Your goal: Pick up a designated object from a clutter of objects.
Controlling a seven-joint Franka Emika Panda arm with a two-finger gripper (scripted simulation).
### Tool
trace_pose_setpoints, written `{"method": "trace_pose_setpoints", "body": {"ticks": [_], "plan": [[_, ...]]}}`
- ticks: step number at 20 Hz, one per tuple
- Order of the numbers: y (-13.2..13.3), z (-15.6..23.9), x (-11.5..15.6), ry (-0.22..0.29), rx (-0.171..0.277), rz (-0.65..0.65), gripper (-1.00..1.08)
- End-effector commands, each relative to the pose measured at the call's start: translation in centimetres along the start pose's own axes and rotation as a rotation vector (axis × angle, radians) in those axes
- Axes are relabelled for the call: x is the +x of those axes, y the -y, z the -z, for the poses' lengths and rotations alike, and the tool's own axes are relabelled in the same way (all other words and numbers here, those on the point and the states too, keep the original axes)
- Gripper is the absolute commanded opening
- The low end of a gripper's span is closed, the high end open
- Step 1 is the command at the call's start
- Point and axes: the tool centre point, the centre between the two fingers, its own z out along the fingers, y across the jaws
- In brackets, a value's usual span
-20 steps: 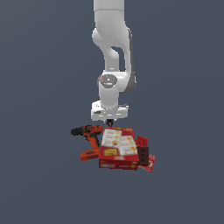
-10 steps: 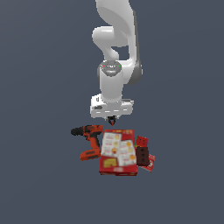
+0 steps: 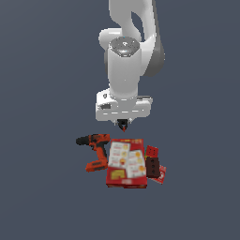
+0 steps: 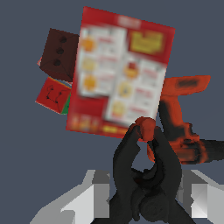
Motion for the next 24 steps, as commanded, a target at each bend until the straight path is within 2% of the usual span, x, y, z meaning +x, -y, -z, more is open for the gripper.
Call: {"method": "trace_pose_setpoints", "body": {"ticks": [1, 14, 24], "plan": [[0.2, 2.3, 1.1, 0.001, 0.0, 0.0, -1.0], [1.1, 12.6, 6.4, 0.001, 0.0, 0.0, -1.0], [1.5, 17.1, 8.9, 0.001, 0.0, 0.0, -1.0]]}}
